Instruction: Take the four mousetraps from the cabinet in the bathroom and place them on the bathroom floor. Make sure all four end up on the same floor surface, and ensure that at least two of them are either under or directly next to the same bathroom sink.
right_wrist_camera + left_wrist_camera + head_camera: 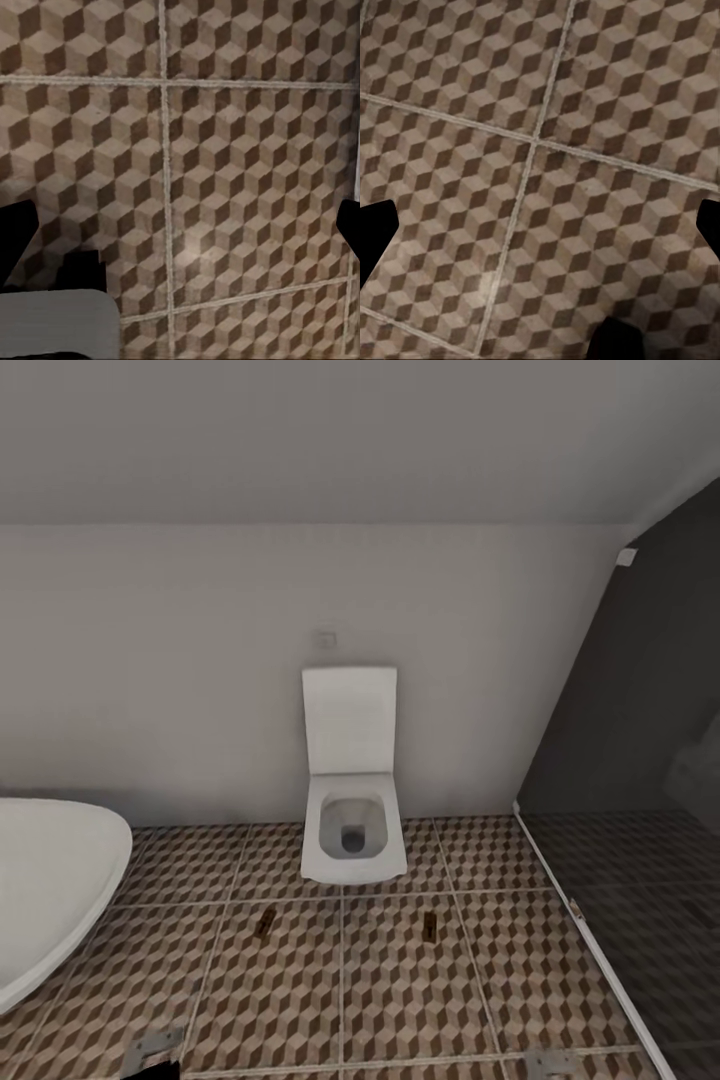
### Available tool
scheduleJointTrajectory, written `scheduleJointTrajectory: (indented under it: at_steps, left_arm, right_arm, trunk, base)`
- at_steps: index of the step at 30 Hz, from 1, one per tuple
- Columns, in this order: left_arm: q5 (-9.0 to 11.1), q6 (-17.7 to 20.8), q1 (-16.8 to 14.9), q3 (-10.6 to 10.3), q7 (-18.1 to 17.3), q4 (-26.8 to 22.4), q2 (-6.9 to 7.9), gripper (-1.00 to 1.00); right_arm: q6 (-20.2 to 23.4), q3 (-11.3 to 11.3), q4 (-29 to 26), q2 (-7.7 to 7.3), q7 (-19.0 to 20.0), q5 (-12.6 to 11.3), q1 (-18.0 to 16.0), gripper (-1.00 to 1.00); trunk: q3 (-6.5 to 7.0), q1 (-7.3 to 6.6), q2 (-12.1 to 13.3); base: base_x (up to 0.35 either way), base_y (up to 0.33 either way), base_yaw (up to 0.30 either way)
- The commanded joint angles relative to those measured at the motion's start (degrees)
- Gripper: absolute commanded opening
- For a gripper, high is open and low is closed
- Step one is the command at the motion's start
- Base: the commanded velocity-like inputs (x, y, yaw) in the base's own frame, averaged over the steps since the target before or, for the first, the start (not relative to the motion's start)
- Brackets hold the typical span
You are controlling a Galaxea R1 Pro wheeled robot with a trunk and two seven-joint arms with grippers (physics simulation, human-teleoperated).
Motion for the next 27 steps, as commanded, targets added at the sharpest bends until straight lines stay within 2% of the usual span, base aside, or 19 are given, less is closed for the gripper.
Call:
scheduleJointTrajectory:
  at_steps: [1, 9, 16, 27]
  left_arm:
    - [0.4, 0.0, 0.3, -0.5, 0.2, 0.0, -0.07, 1.0]
    - [0.3, 2.2, 2.9, -0.5, -0.2, 0.0, -0.53, 1.0]
    - [0.3, 3.6, 5.7, -0.5, -2.4, 0.1, -1.59, 1.0]
    - [0.3, 4.1, 8.6, -0.5, -4.6, 0.1, -3.0, 1.0]
  right_arm:
    - [-0.3, -0.5, 0.2, -0.01, -0.2, 0.5, 0.4, 1.0]
    - [-0.4, -0.4, 0.2, 0.44, -0.1, 0.5, 4.6, 1.0]
    - [-0.5, -0.4, 0.2, 0.99, 0.1, 0.7, 8.7, 1.0]
    - [-0.5, -0.4, 0.2, 1.21, 0.3, 0.7, 12.3, 1.0]
  trunk:
    - [0.14, -0.23, 0.4]
    - [1.58, -1.98, 3.6]
    - [2.83, -3.52, 6.4]
    - [4.81, -5.94, 10.8]
  base:
    - [0.0, 0.0, 0.0]
    - [0.0, 0.0, 0.0]
    - [0.0, 0.0, 0.0]
    - [0.0, 0.0, 0.0]
